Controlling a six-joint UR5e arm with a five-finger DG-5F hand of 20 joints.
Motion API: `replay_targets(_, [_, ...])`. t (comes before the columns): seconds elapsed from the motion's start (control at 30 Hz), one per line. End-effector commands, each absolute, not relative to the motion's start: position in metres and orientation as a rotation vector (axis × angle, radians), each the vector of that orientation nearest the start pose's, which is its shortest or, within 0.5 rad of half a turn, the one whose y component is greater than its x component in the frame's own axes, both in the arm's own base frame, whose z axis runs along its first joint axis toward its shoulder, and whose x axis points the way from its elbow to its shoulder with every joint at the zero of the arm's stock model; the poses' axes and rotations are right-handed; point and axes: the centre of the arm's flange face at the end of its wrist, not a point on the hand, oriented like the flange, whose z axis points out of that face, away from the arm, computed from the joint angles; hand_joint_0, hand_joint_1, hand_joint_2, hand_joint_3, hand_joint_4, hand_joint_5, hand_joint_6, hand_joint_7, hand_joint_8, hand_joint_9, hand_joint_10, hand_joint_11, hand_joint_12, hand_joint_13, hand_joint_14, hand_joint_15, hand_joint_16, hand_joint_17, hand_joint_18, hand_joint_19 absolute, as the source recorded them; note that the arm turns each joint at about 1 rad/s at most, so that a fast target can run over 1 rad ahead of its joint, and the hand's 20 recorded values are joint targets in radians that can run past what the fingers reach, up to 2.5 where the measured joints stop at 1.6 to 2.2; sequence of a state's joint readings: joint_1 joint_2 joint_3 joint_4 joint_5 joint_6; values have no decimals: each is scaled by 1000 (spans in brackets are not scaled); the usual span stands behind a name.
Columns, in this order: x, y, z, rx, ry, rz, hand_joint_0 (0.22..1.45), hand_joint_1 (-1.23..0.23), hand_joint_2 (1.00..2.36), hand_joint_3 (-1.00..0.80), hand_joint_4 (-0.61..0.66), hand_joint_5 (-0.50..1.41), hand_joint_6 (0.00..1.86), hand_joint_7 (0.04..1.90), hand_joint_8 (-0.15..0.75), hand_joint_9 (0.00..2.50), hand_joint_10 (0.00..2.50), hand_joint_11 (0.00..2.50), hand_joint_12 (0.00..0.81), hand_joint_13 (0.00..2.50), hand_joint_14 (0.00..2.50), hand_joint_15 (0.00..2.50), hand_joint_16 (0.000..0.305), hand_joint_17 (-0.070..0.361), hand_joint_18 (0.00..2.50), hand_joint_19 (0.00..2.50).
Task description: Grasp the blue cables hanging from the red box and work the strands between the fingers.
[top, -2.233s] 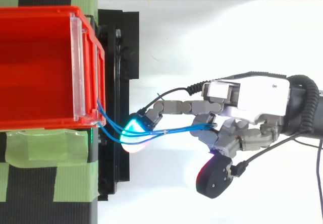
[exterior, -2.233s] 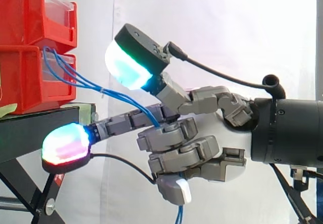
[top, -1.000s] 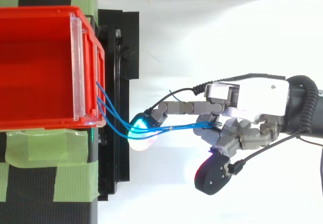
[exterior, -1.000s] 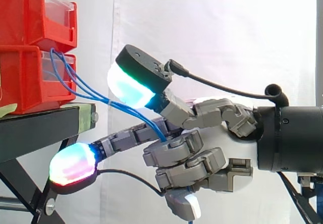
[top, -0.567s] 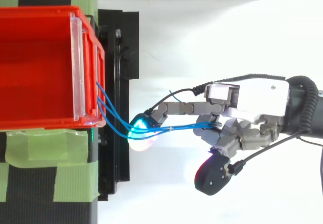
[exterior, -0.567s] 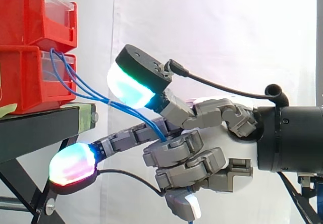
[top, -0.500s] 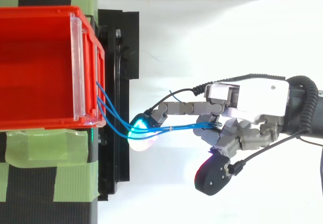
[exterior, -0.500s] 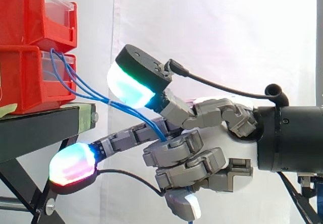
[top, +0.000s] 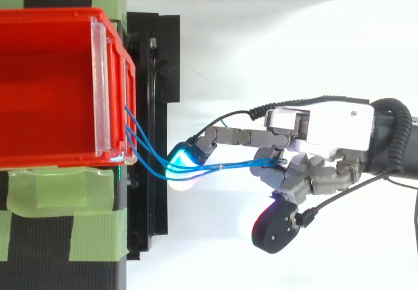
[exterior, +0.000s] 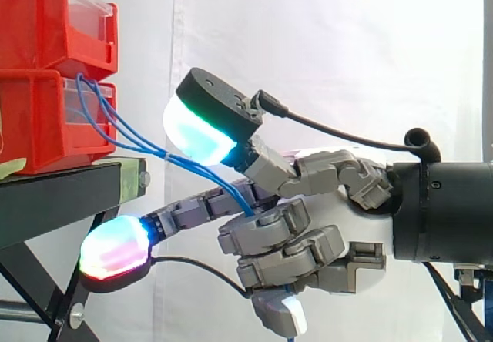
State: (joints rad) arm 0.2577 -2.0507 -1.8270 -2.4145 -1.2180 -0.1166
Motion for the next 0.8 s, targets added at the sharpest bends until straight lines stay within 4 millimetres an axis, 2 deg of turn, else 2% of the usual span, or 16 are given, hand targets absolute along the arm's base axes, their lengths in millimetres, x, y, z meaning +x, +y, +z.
replay_targets(0.0, [603, -14, 176, 1175, 1204, 1046, 706, -541, 1000, -1000, 245, 10, 8, 1003, 351, 1178, 2500, 2104, 507, 1549, 2500, 1251, 73, 163, 1785, 681])
replay_targets(0.23, [601, -5, 175, 1175, 1232, 1051, 709, -543, 1000, -1000, 241, -1, 8, 1003, 351, 1178, 2500, 2104, 507, 1549, 2500, 1251, 73, 163, 1785, 681])
replay_targets(0.33, [599, -8, 172, 1199, 1241, 1037, 709, -542, 1000, -1000, 242, -2, 8, 1006, 351, 1178, 2500, 2104, 507, 1549, 2500, 1251, 73, 163, 1785, 681])
replay_targets(0.57, [602, -10, 196, 1263, 1218, 1062, 712, -542, 1000, -1000, 239, 3, 7, 1009, 351, 1178, 2500, 2104, 507, 1549, 2500, 1251, 73, 163, 1785, 681])
replay_targets(0.77, [592, -12, 215, 1309, 1235, 1057, 717, -542, 1000, -1000, 242, 11, 7, 1018, 351, 1178, 2500, 2104, 507, 1549, 2500, 1251, 73, 163, 1785, 681])
